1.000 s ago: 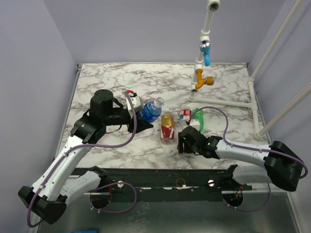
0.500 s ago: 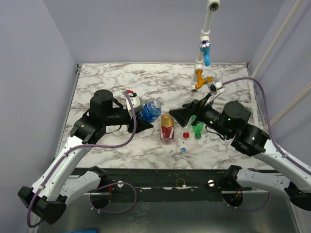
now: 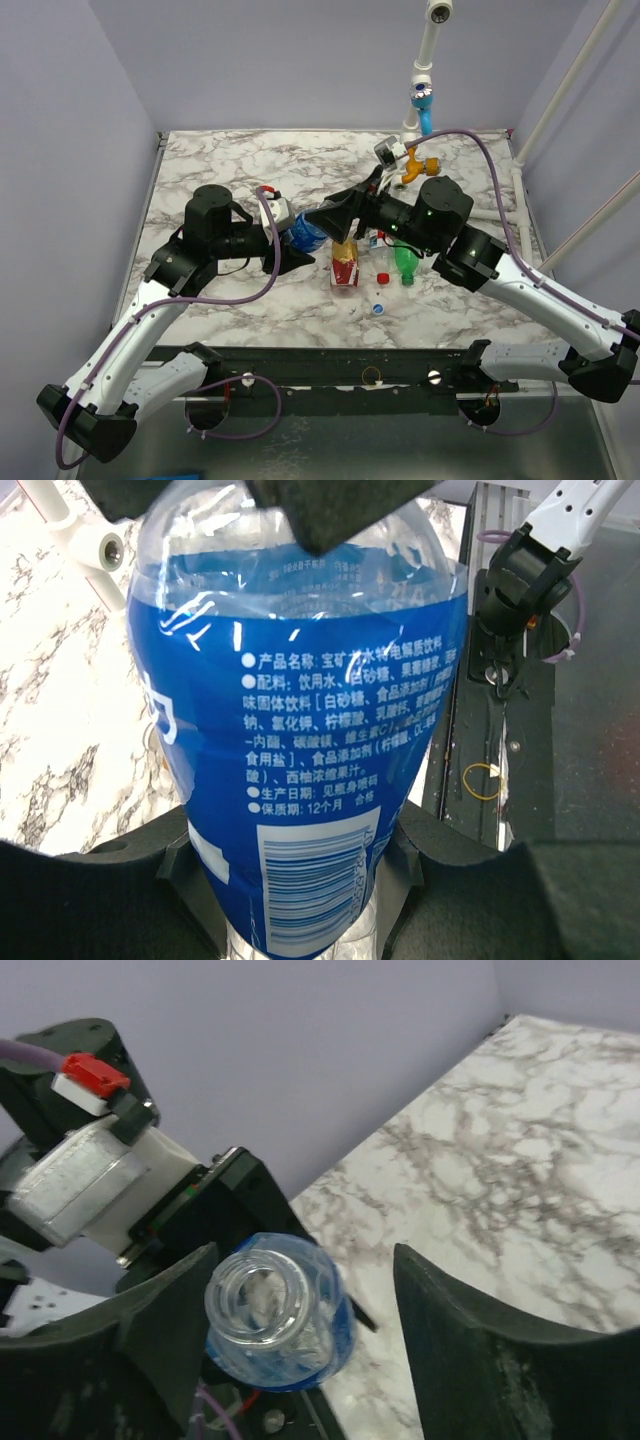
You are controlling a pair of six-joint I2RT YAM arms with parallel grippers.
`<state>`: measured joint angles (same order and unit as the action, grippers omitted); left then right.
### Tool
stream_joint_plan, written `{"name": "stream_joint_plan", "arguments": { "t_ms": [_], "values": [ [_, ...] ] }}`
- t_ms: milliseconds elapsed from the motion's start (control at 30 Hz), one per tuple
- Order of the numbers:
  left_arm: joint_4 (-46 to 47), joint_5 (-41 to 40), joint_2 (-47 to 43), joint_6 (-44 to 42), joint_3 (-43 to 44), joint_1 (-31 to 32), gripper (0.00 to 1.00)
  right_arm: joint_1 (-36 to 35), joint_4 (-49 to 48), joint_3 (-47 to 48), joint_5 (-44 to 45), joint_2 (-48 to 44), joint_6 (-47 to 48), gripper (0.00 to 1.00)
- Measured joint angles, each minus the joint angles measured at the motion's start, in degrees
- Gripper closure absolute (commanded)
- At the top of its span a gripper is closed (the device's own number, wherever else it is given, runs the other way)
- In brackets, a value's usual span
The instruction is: Unscrew the bottle caps
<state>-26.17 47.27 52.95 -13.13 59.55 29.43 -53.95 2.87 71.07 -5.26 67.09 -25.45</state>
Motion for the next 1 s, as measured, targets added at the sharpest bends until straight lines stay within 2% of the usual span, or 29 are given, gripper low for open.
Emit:
{"name": "stream_joint_plan", "arguments": {
  "t_ms": [67,100,133,200,233,433,667,833,1000],
  "values": [
    [0.0,-0.3,0.0,0.0,0.0,-0.1,0.84,0.0,-0.9,0.0,-0.6,0.1,-0.1,0.64],
    [0.0,-0.3,0.0,0.0,0.0,-0.1,0.77,-0.1,-1.4,0.1,-1.1,0.1,-0.3,0.74],
    [-0.1,-0.6,0.0,0.2,0.0,-0.1,0.64,-0.2,-1.8,0.1,-1.6,0.1,-0.1,0.8],
    [-0.1,-0.7,0.0,0.7,0.0,-0.1,0.15,-0.4,-2.0,0.1,-1.4,0.1,0.6,0.87],
    [-0.1,-0.8,0.0,0.9,0.0,-0.1,0.02,-0.4,-2.0,0.1,-1.4,0.1,0.9,0.87],
    [0.4,-3.3,0.1,3.3,0.0,-0.1,0.01,-0.3,-1.2,0.2,-0.2,1.3,2.3,0.9],
    [0.2,-13.8,-4.2,5.6,-1.5,-0.1,0.01,-0.3,2.7,4.0,5.3,6.3,9.3,0.9],
    [-0.6,-22.9,-9.9,6.3,-2.0,-0.1,0.01,-0.1,2.7,9.0,10.5,13.6,17.0,0.91],
    [-5.0,-28.3,-11.7,6.5,-0.7,-0.1,0.01,1.9,0.8,14.2,12.3,24.7,22.9,0.91]
  ]
}}
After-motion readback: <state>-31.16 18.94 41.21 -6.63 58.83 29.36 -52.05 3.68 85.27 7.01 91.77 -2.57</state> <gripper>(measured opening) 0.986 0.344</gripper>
